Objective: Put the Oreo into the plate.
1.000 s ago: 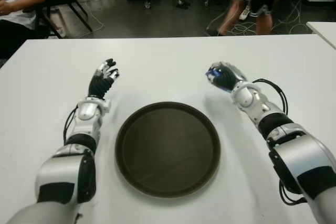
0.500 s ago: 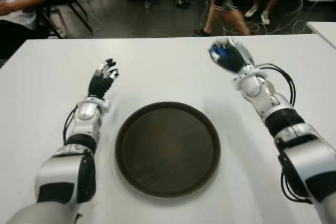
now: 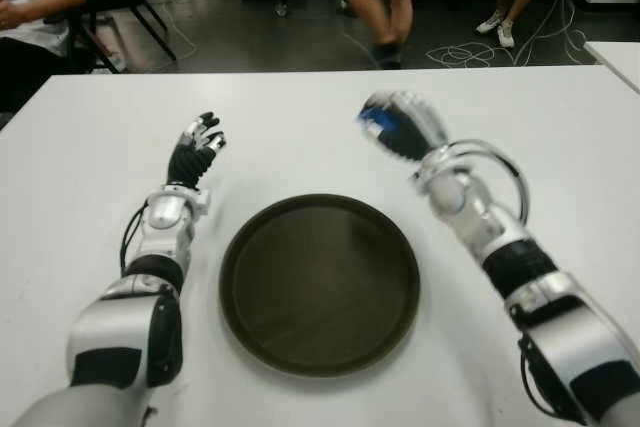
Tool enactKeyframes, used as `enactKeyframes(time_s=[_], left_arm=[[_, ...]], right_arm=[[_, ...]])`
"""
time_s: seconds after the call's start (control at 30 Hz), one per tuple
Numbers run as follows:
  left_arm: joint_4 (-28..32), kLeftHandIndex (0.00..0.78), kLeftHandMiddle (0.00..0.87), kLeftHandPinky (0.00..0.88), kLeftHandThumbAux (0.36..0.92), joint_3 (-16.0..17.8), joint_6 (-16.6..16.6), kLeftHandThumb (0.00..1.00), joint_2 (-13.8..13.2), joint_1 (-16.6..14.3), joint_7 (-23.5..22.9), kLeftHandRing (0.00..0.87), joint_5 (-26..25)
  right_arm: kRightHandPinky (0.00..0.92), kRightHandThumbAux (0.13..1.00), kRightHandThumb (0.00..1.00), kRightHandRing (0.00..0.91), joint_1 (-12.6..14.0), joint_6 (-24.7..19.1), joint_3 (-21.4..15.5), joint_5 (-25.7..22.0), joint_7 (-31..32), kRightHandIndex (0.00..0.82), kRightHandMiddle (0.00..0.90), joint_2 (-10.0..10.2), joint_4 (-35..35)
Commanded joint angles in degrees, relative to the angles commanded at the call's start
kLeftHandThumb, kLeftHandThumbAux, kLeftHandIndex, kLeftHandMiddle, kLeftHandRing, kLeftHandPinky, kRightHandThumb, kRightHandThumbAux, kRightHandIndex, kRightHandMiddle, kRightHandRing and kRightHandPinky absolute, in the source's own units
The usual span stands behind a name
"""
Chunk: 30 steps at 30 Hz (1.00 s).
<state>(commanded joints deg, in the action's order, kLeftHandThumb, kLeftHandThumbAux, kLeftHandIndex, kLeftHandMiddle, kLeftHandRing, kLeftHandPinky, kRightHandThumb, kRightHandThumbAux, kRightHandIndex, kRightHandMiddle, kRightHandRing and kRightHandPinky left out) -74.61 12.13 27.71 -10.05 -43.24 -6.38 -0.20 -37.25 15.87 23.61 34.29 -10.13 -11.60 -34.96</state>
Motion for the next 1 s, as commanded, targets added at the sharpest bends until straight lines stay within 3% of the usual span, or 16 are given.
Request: enactKeyframes(time_s=[0.23,0.43,1.0], left_arm=[[0.25,0.061,0.126,0.098,0.634,0.15,0.74,0.087,0.31,0.22,-0.21,0.110,-0.26],[0.22,0.054,0.120,0.089,0.641,0.17,0.26,0.091,0.38,0.05,-0.05,0.105,-0.29],[0.06,0.059,0.128,0.096,0.652,0.52,-0.68,0.103,0.66,-0.38,-0.44,0.111,-0.92]], right_arm=[[0.738,0.735,0.681,0.755,4.74,-1.24,3.48,2.09,6.33,0.433,0.739,-0.20,10.57],[0.698,0.736,0.681,0.725,6.78,0.53,5.15,3.54,8.63,0.432,0.715,-1.32,13.50],[0.710,0.735,0.681,0.723,7.82,5.71,6.90,3.62,12.52,0.432,0.708,-1.80,14.39]])
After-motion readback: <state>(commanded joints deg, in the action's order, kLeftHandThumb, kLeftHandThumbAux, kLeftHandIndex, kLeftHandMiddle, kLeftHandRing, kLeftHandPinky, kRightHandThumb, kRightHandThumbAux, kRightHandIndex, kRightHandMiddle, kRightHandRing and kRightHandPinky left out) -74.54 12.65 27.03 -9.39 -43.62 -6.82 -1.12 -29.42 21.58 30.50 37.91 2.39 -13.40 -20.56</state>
